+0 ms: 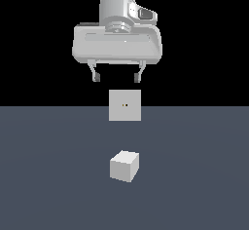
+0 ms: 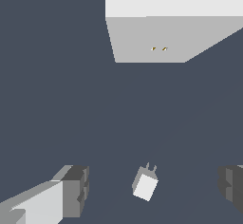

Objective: Plug the charger into the wall socket.

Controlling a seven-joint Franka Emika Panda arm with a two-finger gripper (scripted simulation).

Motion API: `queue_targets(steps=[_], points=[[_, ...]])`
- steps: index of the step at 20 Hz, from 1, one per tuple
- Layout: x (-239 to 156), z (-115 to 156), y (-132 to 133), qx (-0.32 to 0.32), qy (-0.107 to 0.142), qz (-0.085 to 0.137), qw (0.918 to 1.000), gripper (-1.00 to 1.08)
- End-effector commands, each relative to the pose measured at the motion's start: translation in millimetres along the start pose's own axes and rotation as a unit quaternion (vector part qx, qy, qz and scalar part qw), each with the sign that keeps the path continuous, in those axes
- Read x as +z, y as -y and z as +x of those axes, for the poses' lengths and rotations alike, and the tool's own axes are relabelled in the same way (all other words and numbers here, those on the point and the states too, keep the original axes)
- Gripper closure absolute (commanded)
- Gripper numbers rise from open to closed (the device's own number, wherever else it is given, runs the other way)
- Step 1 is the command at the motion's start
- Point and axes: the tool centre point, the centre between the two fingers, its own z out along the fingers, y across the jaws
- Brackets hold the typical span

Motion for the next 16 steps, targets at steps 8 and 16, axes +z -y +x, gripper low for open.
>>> queue_targets(steps=[8,16], points=[[6.2,-6.4,-2.6,0.012,-0.002,-0.001,0.9999,-0.92],[29.8,-30.8,-11.0,0.059,-0.009,-0.003,0.9982,-0.92]])
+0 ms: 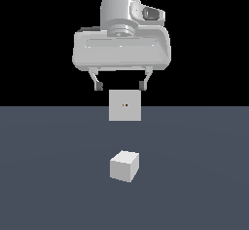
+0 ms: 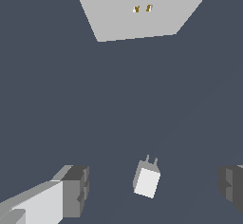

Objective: Plug the charger into the wall socket.

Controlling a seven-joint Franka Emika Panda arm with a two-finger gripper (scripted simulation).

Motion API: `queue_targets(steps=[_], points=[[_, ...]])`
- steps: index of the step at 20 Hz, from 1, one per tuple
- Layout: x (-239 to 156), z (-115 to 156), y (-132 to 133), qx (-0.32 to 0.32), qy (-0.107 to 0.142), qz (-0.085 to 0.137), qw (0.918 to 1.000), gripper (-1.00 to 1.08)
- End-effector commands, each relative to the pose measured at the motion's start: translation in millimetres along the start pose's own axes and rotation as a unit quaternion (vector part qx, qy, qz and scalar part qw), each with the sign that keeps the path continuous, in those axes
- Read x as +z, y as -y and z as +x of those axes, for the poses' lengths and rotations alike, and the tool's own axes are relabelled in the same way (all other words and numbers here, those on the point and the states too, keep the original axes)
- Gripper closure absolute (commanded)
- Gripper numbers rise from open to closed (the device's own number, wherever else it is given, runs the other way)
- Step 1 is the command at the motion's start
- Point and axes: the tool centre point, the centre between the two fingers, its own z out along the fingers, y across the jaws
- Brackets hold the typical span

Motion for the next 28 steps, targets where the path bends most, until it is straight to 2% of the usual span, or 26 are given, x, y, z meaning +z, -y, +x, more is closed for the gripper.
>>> queue_targets(steps=[1,15,28], points=[[9.9,-10.1,-4.0,0.019,-0.003,-0.001,0.9998,-0.92],[68.0,-67.5,-18.6,0.131,-0.019,-0.007,0.9912,-0.92],[79.3,-76.8,-19.0,0.15,-0.022,-0.008,0.9885,-0.92]])
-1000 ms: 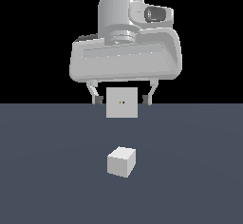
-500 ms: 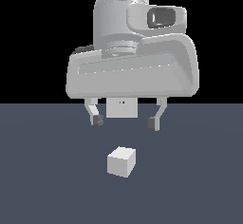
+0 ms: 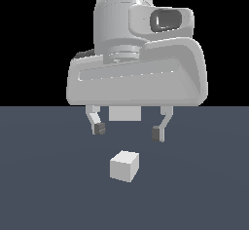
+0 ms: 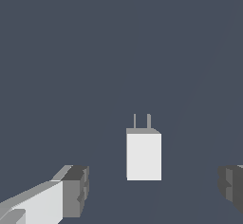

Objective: Plug the charger into the wall socket.

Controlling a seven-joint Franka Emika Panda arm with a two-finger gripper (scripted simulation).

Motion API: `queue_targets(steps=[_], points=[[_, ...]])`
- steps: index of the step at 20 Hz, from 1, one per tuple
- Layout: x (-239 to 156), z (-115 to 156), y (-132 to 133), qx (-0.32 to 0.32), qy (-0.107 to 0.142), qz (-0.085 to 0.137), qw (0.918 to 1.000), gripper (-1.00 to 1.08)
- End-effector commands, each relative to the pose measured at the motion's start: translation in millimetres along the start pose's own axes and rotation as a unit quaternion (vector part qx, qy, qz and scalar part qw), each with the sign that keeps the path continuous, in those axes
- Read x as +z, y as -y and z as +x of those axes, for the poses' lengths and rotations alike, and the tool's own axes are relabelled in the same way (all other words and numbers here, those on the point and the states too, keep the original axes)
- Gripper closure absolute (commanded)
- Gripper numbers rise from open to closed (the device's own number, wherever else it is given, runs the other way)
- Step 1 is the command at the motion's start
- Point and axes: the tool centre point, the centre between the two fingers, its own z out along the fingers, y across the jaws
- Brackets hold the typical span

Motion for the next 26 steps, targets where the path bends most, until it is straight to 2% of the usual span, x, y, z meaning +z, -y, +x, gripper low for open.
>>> queue_targets(steps=[1,19,20,26], points=[[1.0,-0.1,0.0,0.0,0.0,0.0,1.0,-0.92],[50.2,-1.7,0.0,0.0,0.0,0.0,1.0,-0.92],[50.2,-1.7,0.0,0.0,0.0,0.0,1.0,1.08],[50.2,-1.7,0.0,0.0,0.0,0.0,1.0,1.08]])
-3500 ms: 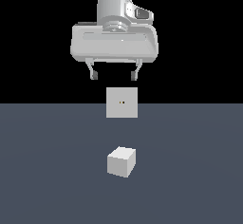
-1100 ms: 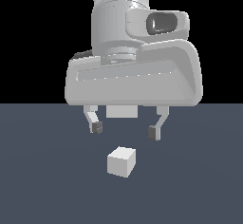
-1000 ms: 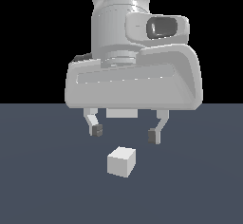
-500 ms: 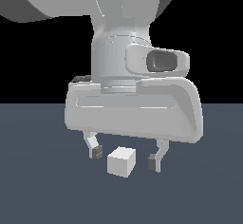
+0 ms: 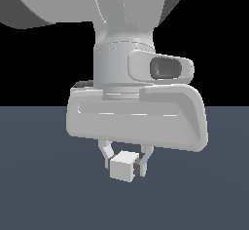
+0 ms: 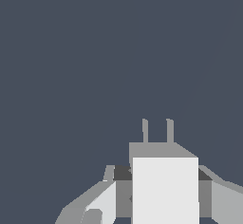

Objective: Plug the charger into the wall socket.

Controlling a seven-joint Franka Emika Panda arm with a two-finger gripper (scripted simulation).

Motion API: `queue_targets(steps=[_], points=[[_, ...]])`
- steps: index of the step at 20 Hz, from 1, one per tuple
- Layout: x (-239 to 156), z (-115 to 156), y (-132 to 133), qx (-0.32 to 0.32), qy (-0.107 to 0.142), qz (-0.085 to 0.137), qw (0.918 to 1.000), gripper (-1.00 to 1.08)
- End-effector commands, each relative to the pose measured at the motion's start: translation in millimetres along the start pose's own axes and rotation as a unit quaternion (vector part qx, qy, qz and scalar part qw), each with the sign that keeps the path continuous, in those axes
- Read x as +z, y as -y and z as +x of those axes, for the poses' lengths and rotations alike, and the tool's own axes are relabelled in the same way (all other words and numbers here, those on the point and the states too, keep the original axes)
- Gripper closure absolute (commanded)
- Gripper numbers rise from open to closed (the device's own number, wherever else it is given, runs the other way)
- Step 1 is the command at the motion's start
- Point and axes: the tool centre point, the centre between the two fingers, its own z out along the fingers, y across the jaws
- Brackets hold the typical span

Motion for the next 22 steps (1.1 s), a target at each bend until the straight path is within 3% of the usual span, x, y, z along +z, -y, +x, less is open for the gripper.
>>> queue_targets(steps=[1,11,22], points=[[0.3,0.2,-0.2,0.0,0.0,0.0,1.0,1.08],[-7.2,11.1,1.6,-0.016,0.0,0.0,0.9999,1.08],[-44.3,67.4,17.6,-0.099,-0.001,0.002,0.9951,1.08]])
